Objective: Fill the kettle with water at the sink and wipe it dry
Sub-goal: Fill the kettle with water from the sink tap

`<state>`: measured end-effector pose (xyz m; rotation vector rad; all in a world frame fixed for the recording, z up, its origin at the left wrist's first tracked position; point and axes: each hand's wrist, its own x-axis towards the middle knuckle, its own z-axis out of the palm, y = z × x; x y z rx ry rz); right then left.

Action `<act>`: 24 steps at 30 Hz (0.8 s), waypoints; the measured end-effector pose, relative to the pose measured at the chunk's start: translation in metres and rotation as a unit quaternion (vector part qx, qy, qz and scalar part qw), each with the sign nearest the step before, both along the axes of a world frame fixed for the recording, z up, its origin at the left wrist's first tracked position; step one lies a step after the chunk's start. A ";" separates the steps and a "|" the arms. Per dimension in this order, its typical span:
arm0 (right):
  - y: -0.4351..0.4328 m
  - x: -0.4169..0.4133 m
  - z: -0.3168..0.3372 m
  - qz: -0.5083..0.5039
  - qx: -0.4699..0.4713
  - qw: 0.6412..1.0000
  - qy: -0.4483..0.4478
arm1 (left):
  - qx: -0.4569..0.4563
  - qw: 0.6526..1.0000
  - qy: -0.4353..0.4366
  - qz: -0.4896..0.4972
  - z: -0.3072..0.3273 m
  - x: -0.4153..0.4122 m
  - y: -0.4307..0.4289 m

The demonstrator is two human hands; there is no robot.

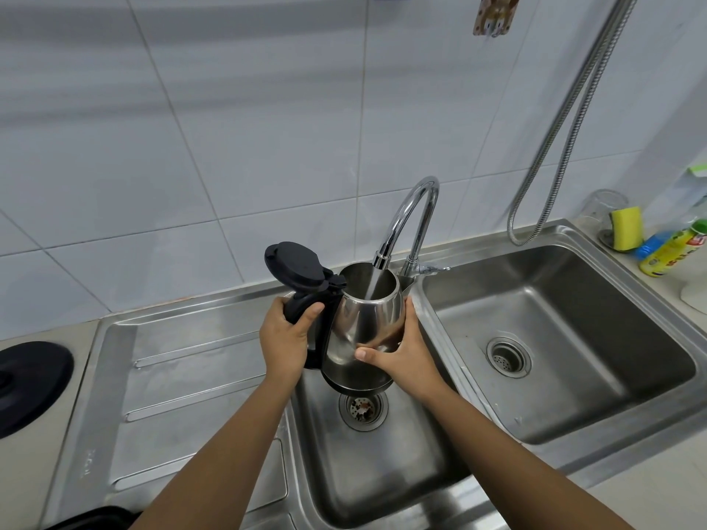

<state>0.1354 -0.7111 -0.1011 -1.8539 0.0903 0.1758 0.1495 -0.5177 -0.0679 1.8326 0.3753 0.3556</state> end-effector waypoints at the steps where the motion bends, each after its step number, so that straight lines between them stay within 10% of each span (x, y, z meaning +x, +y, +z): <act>1: 0.000 0.000 0.000 0.001 -0.001 1.000 -0.001 | -0.002 1.000 0.001 0.001 0.000 0.000 0.000; 24: 0.000 0.001 -0.004 -0.003 -0.002 1.000 -0.002 | -0.002 1.000 -0.003 0.000 0.002 -0.002 0.000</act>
